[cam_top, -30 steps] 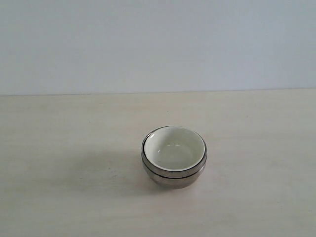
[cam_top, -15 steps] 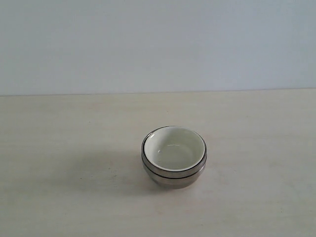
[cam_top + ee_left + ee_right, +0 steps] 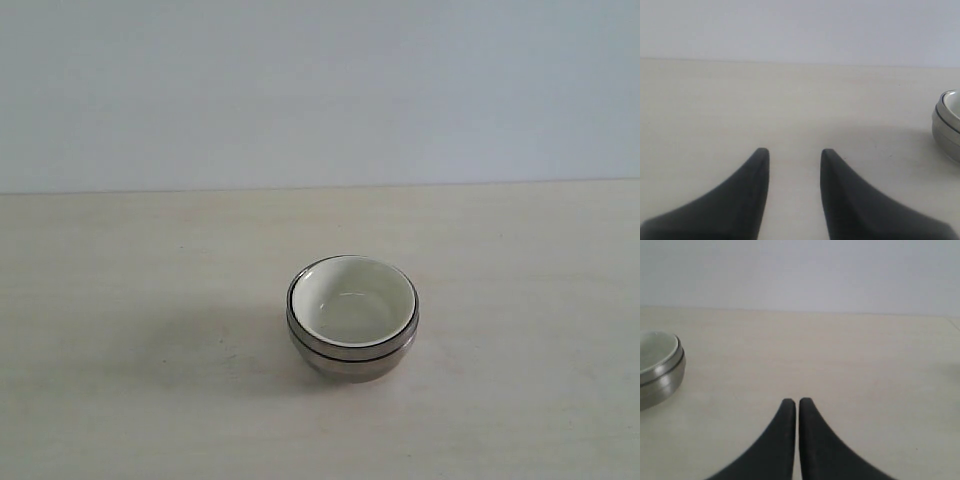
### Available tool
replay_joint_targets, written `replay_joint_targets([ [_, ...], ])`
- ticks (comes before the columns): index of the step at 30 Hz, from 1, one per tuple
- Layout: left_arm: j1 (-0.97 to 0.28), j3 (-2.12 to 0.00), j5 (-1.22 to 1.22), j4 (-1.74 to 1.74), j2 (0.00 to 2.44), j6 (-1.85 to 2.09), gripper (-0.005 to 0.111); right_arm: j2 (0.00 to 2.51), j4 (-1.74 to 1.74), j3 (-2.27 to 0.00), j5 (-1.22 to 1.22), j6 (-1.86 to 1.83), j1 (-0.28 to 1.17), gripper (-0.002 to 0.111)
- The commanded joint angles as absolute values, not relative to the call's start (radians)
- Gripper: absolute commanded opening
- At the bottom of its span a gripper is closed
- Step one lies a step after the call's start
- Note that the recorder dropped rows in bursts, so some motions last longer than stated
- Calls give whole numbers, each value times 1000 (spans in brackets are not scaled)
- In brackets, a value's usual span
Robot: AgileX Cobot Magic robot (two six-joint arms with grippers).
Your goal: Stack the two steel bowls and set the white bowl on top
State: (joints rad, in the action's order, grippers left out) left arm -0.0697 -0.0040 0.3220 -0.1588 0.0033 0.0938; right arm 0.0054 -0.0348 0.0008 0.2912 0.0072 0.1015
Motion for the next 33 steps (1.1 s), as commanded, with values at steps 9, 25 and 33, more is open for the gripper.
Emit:
replay_joint_targets([
  [9, -67, 0, 315, -160, 0, 97, 32, 0, -29, 0, 341, 26, 102, 0],
  [25, -67, 0, 315, -160, 0, 97, 32, 0, -29, 0, 341, 26, 102, 0],
  [33, -67, 0, 315, -160, 0, 97, 32, 0, -29, 0, 341, 26, 102, 0],
])
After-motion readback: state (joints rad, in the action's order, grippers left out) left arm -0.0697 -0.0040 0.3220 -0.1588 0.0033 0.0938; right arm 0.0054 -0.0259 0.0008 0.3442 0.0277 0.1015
